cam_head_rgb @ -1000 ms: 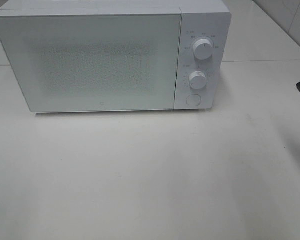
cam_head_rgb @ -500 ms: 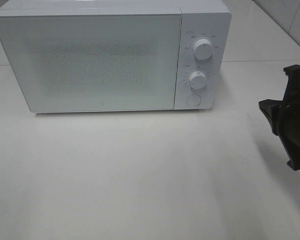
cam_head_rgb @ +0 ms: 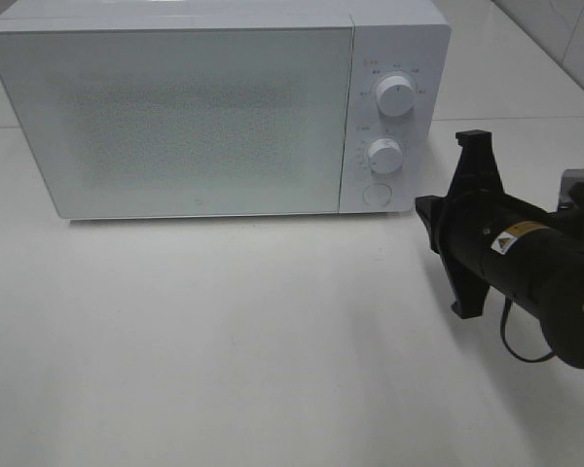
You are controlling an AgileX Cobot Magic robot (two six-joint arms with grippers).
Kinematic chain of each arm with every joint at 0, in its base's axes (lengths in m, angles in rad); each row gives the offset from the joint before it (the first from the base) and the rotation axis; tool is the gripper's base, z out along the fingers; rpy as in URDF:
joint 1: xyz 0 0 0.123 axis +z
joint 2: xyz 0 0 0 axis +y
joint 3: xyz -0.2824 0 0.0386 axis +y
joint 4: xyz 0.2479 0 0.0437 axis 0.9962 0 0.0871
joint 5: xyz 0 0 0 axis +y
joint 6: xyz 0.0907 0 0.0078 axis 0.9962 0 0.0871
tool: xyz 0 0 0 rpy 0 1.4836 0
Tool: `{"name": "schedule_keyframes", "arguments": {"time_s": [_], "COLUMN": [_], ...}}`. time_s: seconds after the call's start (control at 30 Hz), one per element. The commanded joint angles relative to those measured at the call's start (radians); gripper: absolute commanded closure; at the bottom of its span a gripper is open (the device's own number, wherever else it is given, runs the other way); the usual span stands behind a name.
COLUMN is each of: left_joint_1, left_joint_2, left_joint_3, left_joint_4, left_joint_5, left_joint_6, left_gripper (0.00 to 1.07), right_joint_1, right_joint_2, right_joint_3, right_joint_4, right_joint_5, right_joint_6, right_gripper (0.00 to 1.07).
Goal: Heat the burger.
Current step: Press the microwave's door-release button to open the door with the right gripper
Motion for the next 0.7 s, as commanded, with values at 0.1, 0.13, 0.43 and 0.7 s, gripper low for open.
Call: {"name": "schedule_keyframes", "arguments": {"time_s": [0.1, 0.13, 0.43, 0.7], "left_joint_1": [0.005, 0.005, 0.005, 0.005], "left_joint_2": [-0.018, -0.018, -0.018, -0.018], "left_joint_3": [0.002, 0.002, 0.002, 0.002], "left_joint_4": [-0.001, -0.001, -0.001, -0.001], "left_joint_5": [-0.008, -0.008, -0.008, -0.008], "left_joint_6": [-0.002, -0.002, -0.002, -0.002], "left_gripper": [0.07, 0.07, 0.07, 0.07], "right_joint_1": [0.003, 0.003, 0.001, -0.024], "right_joint_2": [0.049, 0.059, 0.161, 0.242], "right_joint_3": [-0.072, -0.084, -0.170, -0.267], "right_joint_4": [0.017, 0.025, 0.077, 0.072], "right_joint_5": [0.032, 0.043, 0.081, 0.109], "right_joint_6": [0.011, 0.011, 0.020, 0.028], "right_gripper": [1.07, 1.07, 1.07, 1.07]}}
